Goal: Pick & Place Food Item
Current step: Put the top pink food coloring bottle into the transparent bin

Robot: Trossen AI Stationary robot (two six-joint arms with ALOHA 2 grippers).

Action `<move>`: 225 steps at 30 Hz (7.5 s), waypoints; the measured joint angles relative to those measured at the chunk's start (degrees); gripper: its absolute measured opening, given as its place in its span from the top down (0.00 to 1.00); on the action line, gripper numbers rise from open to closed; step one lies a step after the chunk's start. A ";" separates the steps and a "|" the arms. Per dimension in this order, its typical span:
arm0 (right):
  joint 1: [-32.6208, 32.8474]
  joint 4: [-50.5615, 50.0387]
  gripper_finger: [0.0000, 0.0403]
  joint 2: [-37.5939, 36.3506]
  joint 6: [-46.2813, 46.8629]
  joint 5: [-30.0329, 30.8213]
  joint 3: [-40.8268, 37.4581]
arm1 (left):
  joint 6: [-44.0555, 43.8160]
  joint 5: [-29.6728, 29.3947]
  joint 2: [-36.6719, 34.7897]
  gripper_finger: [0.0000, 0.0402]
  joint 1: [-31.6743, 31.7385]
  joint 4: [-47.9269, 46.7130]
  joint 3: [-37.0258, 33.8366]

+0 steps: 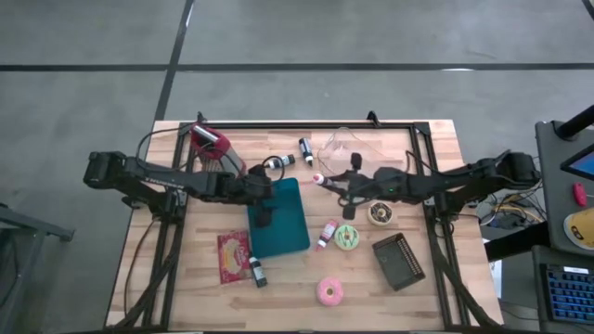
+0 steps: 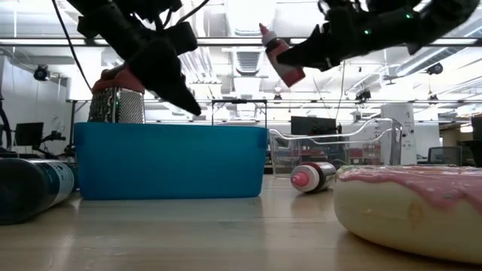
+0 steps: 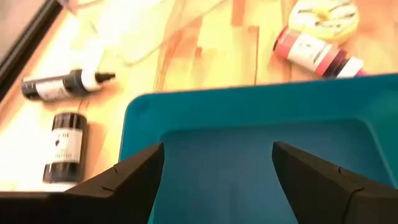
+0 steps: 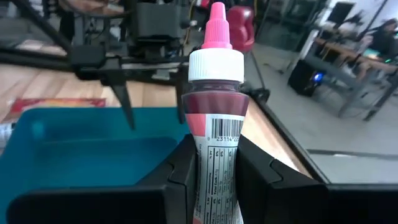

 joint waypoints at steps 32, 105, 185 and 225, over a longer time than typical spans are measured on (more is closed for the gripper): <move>-11.33 2.58 0.83 -7.00 -2.38 11.53 -9.52 | 4.34 0.96 -0.02 0.24 -0.48 58.30 -19.17; -28.50 -43.65 0.84 -6.60 9.53 -11.31 4.68 | 4.32 1.05 -0.02 0.24 -0.46 58.23 -19.15; -32.20 -25.84 0.83 16.86 14.43 -12.43 6.74 | 3.43 1.05 -0.02 0.24 -0.46 58.08 -19.66; -32.24 -61.30 0.81 21.51 5.83 -18.64 21.32 | 3.43 1.33 -0.02 0.24 -0.46 57.97 -19.66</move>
